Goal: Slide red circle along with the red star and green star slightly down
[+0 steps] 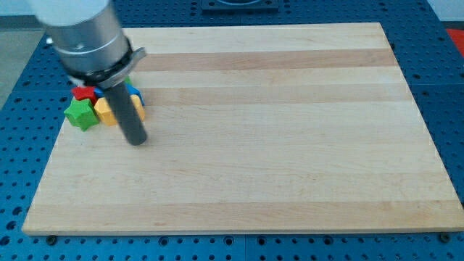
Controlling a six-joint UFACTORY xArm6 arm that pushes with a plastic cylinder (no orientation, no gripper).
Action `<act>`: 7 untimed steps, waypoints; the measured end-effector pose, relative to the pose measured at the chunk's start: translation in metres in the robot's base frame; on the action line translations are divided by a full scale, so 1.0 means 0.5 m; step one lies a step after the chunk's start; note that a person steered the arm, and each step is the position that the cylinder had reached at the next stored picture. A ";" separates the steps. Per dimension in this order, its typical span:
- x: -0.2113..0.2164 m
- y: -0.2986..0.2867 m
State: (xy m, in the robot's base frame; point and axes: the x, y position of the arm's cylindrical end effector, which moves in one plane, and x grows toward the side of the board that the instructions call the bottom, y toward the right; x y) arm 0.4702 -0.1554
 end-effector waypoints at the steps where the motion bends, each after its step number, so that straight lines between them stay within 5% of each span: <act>1: -0.081 0.085; 3: -0.247 0.098; 7: -0.339 -0.133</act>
State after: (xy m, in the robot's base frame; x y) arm 0.3006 -0.2220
